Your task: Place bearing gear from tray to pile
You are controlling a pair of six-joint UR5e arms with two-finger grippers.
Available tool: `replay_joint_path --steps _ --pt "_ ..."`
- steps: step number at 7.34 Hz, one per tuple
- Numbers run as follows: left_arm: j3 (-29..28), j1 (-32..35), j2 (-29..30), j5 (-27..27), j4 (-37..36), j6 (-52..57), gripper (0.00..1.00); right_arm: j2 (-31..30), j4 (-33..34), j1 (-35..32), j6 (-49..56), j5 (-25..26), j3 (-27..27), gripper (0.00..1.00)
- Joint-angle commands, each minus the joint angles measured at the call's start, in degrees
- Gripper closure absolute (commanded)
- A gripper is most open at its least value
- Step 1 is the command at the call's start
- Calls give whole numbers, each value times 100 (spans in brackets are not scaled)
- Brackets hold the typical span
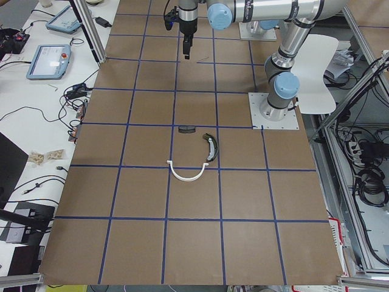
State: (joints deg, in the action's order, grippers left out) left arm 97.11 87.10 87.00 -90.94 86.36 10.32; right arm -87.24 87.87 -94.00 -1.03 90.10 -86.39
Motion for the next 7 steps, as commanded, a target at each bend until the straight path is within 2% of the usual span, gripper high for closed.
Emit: replay_joint_path --steps 1,3,6,7 --pt "0 -9 10 6 -31 31 0 -12 2 31 146 -18 43 0" --pt "1 -17 1 6 -14 40 0 40 -7 14 1023 -88 43 0" --pt "0 -9 54 23 -67 40 0 137 28 5 948 -62 78 0" --pt "9 -9 54 23 -67 40 0 146 263 13 851 -36 69 0"
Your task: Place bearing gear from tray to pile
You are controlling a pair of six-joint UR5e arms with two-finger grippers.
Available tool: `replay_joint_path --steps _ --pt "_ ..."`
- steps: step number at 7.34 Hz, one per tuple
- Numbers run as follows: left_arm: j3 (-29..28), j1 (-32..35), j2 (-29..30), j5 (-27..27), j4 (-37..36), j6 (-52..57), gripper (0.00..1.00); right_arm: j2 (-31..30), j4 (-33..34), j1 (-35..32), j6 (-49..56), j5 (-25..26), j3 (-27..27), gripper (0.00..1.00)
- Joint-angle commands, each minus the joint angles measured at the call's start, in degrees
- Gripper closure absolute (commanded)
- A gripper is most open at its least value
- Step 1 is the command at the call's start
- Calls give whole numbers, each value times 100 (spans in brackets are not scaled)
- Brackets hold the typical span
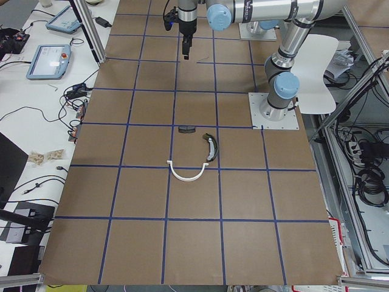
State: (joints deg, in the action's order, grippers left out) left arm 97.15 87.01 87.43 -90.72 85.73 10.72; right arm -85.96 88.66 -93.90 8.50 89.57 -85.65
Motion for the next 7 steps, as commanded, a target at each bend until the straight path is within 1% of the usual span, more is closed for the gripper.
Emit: replay_joint_path --steps 1,3,4,5,6,7 --pt "-3 0 11 2 -13 9 0 27 482 21 -277 43 -21 0" --pt "-3 -8 20 2 -13 9 0 -25 442 388 -95 43 13 0" --pt "-3 0 19 2 -13 9 0 0 407 625 -94 43 -56 0" --pt "-3 -8 19 2 -13 18 0 -17 311 1028 36 208 -66 0" --pt "-3 -9 37 2 -13 18 0 -52 179 1615 229 619 -48 0" --pt "-3 -9 37 2 -13 18 0 -35 239 2160 901 641 -57 0"
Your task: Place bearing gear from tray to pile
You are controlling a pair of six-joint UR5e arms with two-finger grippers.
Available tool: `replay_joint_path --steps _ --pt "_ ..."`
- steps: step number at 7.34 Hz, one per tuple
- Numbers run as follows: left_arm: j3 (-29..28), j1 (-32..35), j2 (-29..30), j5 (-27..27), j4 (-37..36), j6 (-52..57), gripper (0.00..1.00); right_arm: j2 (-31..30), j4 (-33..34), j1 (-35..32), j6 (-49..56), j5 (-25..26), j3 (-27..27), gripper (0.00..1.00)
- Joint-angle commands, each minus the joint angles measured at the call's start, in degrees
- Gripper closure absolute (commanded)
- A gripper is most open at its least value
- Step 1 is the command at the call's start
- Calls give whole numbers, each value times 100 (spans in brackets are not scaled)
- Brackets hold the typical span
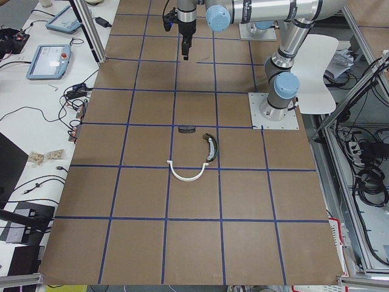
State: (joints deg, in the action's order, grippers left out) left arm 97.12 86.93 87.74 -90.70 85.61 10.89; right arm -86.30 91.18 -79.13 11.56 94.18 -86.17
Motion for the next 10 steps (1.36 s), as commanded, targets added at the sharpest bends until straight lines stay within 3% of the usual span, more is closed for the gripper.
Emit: replay_joint_path --steps 1,4,5,6,8,10 --pt "0 -1 -2 0 0 1 0 86 39 1228 1185 136 -14 0" --pt "0 -1 -3 0 0 1 0 735 66 2486 2425 162 -23 0" --pt "0 -1 -3 0 0 1 0 1086 484 2760 2717 153 -23 0" --pt "9 8 -3 -9 0 1 0 1498 1332 2981 3451 179 -23 0" --pt "9 -1 -3 -9 0 10 0 2115 1665 3674 4384 75 -14 0" --pt "9 -1 6 -9 0 10 0 2651 1928 4035 4643 109 4 0"
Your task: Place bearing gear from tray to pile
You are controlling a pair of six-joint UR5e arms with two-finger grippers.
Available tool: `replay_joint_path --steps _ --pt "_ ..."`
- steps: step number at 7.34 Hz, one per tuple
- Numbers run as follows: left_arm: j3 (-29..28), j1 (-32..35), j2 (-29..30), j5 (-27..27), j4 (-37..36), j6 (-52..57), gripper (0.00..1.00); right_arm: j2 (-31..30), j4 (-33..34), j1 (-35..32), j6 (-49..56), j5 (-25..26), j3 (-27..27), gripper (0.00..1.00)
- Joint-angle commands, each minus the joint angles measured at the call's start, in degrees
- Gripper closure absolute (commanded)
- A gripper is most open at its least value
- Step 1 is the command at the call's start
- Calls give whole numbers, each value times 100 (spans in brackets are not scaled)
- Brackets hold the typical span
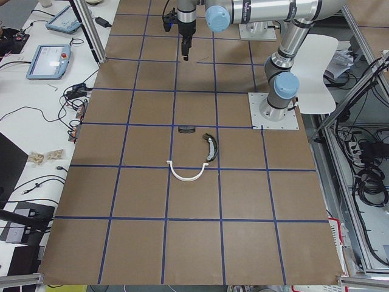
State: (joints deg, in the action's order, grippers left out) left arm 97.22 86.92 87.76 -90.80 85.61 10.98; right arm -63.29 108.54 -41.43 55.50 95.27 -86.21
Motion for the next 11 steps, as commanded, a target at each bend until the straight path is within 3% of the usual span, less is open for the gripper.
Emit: replay_joint_path --steps 1,2,3,7,11 --pt "-1 0 4 10 0 -8 0 535 489 415 477 0 -1 0" --pt "-1 0 4 1 0 -8 0 667 762 451 540 70 7 2" --pt "-1 0 4 10 0 0 0 773 782 460 523 79 7 15" --pt "-1 0 13 10 -9 -8 0 941 809 460 655 236 -10 20" --pt "8 0 13 10 0 -8 0 950 800 460 786 361 -10 40"
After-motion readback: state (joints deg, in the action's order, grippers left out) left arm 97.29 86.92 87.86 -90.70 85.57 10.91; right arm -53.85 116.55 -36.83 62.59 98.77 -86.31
